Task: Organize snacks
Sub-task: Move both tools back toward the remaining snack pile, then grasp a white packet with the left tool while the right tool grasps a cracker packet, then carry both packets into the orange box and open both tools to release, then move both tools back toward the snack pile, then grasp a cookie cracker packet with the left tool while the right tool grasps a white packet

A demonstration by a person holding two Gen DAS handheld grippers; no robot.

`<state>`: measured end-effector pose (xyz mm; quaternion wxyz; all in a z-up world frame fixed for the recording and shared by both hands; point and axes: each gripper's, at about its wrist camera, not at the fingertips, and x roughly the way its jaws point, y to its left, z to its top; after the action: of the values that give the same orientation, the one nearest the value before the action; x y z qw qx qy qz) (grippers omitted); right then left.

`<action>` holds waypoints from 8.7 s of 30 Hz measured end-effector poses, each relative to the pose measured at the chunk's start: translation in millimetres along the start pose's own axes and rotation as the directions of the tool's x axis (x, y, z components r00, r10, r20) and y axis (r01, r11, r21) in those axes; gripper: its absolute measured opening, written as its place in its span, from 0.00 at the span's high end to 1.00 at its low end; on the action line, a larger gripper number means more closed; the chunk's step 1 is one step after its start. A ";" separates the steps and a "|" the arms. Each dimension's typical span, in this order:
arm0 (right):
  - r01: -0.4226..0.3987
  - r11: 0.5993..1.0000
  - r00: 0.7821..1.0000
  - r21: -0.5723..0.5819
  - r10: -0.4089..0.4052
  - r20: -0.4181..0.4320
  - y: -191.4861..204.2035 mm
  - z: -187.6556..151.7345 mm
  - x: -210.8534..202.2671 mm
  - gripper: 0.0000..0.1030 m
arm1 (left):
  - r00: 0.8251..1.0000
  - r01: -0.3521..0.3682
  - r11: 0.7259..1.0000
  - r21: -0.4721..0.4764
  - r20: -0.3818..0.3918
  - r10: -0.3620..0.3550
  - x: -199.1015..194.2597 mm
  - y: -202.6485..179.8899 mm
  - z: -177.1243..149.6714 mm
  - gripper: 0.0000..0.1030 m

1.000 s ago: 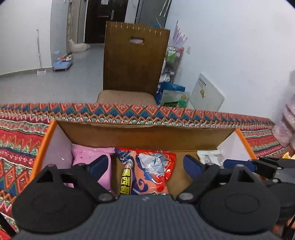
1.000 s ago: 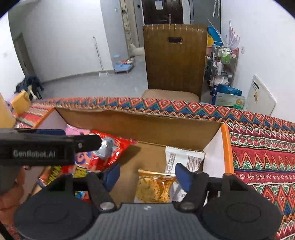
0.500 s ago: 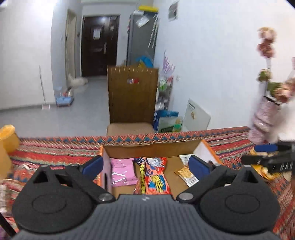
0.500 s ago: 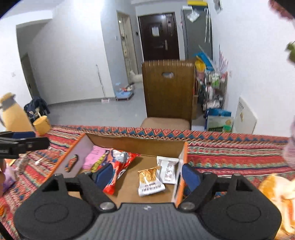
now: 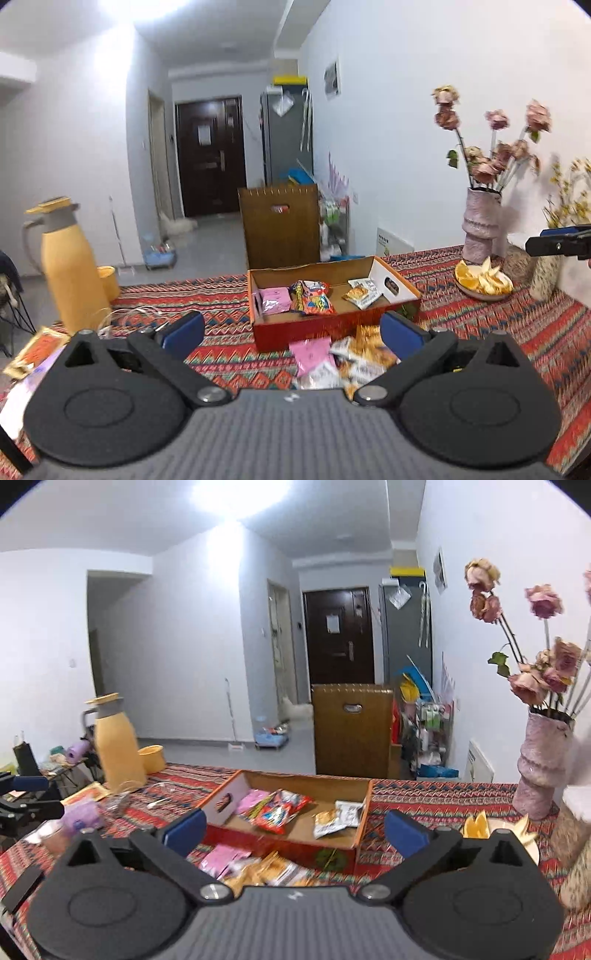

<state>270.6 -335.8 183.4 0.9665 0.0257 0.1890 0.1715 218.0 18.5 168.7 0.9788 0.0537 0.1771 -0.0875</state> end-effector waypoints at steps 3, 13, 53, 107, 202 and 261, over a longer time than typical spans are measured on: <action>-0.009 1.000 1.000 -0.004 0.009 0.016 12.1 -38.4 -28.8 0.00 | 1.000 -0.007 1.000 -0.001 0.029 0.007 -36.5 -14.5 -41.2 0.00; 0.150 0.989 0.986 0.016 -0.150 0.074 59.3 -181.4 -81.9 0.00 | 0.997 -0.028 0.997 -0.077 -0.072 0.023 -63.8 -31.1 -145.3 0.00; -0.006 0.976 0.985 0.217 0.042 -0.166 60.1 -141.0 114.9 0.21 | 0.940 0.295 0.940 0.172 -0.231 -0.253 214.2 3.6 -98.1 0.21; 0.043 0.998 0.986 -0.041 -0.048 -0.158 117.7 -143.4 117.5 0.60 | 0.958 0.037 0.958 -0.284 -0.264 -0.115 56.3 11.1 -125.3 0.54; 0.064 0.997 0.989 -0.033 -0.068 -0.134 -9.9 87.8 172.4 0.05 | 0.997 0.047 0.988 -0.146 -0.059 -0.056 137.2 66.3 78.1 0.00; 0.139 0.990 0.973 0.038 -0.129 -0.191 76.2 -203.5 30.3 0.12 | 0.969 0.127 0.986 0.108 -0.226 -0.100 96.7 -46.6 -139.7 0.00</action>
<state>196.3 -256.9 -7.4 0.9527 0.0213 0.2852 0.1025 251.2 -22.8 0.7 0.9415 0.1122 0.2813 -0.1478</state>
